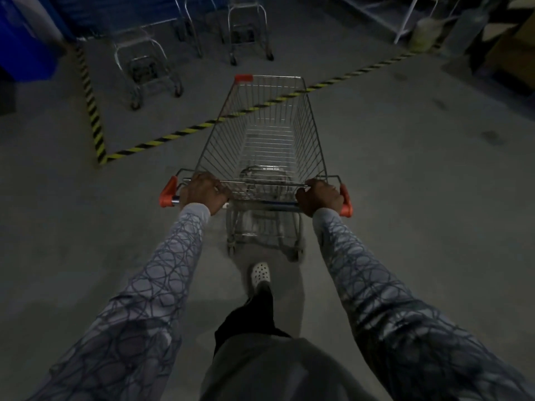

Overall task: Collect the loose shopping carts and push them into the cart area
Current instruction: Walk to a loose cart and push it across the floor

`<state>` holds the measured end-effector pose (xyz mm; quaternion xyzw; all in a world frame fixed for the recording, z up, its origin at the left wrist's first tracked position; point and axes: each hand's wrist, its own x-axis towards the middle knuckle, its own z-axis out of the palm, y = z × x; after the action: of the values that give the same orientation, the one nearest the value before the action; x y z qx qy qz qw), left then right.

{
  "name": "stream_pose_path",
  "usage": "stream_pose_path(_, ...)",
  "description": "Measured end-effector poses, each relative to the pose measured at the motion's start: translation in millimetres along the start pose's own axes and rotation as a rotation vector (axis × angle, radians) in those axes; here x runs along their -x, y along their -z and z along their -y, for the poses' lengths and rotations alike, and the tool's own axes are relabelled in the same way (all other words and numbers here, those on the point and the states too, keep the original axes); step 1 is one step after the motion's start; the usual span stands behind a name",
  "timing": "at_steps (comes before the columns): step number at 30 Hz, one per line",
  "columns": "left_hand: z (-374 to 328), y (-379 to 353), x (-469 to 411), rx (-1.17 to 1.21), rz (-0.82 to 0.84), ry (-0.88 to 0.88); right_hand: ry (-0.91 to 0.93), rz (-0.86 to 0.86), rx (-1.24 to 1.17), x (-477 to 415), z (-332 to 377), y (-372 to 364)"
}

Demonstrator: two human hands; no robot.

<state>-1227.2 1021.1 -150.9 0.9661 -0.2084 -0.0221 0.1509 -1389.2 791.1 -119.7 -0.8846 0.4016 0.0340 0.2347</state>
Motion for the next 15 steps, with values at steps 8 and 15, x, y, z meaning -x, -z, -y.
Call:
stream_pose_path(8,-34,-20,-250,-0.224,0.090,0.082,-0.079,0.047,-0.036,-207,73,42)
stream_pose_path(15,-96,-39,-438,-0.186,0.334,0.048,-0.177,-0.025,-0.037,-383,102,85)
